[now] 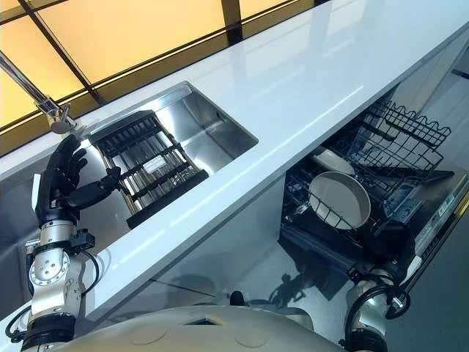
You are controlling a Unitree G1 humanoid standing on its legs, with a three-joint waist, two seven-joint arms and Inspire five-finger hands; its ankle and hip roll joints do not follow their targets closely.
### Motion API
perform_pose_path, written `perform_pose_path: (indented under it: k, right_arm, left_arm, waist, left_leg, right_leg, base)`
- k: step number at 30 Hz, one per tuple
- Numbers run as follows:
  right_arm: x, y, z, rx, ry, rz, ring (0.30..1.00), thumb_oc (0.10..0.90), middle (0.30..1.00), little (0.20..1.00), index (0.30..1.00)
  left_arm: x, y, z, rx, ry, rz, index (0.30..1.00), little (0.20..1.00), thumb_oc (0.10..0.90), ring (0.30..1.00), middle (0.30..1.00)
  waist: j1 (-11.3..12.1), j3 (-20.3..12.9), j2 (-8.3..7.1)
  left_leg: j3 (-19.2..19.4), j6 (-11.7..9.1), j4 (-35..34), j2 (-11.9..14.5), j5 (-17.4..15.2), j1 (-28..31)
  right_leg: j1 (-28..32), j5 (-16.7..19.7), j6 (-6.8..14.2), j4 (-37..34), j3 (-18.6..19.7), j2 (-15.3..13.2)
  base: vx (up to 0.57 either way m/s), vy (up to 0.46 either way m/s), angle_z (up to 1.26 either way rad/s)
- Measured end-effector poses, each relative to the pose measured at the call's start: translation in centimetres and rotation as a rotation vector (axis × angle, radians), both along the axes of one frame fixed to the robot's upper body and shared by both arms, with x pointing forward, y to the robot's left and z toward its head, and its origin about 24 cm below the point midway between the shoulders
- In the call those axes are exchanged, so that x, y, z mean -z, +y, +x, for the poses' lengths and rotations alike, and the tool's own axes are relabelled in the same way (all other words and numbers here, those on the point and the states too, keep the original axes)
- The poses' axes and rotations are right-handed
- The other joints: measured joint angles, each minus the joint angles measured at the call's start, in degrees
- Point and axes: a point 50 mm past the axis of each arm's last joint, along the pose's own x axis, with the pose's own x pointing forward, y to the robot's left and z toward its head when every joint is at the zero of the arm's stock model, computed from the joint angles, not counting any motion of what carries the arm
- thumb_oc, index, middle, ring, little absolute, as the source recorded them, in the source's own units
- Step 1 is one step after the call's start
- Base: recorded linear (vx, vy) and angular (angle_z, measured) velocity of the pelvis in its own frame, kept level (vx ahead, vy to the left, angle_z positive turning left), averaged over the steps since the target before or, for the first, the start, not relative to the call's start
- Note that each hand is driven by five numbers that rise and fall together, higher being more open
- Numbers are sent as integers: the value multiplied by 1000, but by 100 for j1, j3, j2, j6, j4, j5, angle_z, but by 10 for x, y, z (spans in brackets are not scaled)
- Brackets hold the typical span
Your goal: Pick up plates and place into dishwasher.
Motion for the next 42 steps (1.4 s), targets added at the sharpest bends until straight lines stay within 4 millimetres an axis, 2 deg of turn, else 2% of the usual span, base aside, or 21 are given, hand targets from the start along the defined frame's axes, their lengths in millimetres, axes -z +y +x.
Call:
perform_pose_path:
  k: [6,11,16,21,24,28,33,37,39,42]
  right_arm:
    - [14,3,-6,27,38,113,900,800,900,900,900]
    - [22,15,-2,-73,18,226,900,800,900,900,900]
    - [24,13,-5,-185,-35,348,900,800,900,900,900]
    - [22,10,-3,-286,-44,375,900,800,900,900,900]
    - [20,13,2,-350,-25,329,900,800,900,900,900]
    - [16,21,16,-431,3,248,900,800,900,900,900]
    - [5,19,58,-589,60,240,900,800,900,900,900]
    - [-1,16,90,-587,37,282,900,800,900,900,900]
    - [-3,13,88,-601,17,277,900,800,900,900,900]
    - [4,26,86,-633,13,317,900,800,900,900,900]
  left_arm:
    - [0,0,1,-5,-4,-1,900,900,800,900,900]
    - [-3,-2,3,-2,-13,-1,900,900,800,900,900]
    - [-5,-4,7,8,-1,-6,900,900,800,900,900]
    - [-5,-8,14,25,4,-17,900,900,800,900,900]
    - [-2,-16,17,48,14,-29,900,900,800,900,900]
    - [2,-21,20,58,33,-44,900,900,800,900,900]
    - [0,-26,28,81,20,-48,900,900,800,900,900]
    - [-2,-35,38,128,12,-53,900,900,800,900,900]
    - [-4,-35,37,137,7,-49,900,900,800,900,900]
    - [-4,-30,34,131,6,-48,900,900,800,900,900]
  waist:
    - [1,10,13]
    - [7,62,46]
    - [12,119,9]
    - [47,148,12]
    - [170,155,23]
    - [333,169,46]
    - [616,239,56]
    - [907,270,72]
    - [983,301,40]
    - [987,320,11]
  left_leg:
    - [-52,1,0,-9,1,-19]
    - [-119,12,1,-31,10,-23]
    - [-192,10,0,-44,19,-17]
    - [-296,-1,0,-45,53,-21]
    - [-335,33,1,-42,90,-12]
    - [-419,29,1,-53,119,-8]
    - [-624,12,3,-75,196,8]
    - [-780,-26,3,-53,259,23]
    - [-834,-38,8,-52,267,50]
    - [-857,-67,7,-27,276,74]
  right_leg:
    - [12,1,-2,-3,-45,2]
    - [32,18,-28,-1,-136,2]
    - [120,18,-27,-23,-190,16]
    - [171,19,-28,-28,-345,29]
    - [191,18,-29,-32,-375,27]
    - [226,15,-34,-33,-493,25]
    - [322,15,-35,-40,-677,63]
    - [374,0,-60,-61,-861,92]
    - [424,-25,-100,-49,-932,98]
    - [437,-39,-121,-36,-928,125]
  base:
    - [8,6,3]
    - [19,11,8]
    - [61,18,5]
    - [78,36,11]
    - [93,69,7]
    - [96,67,10]
    - [66,13,18]
    - [35,-12,25]
    - [18,-35,18]
    - [-1,-41,-1]
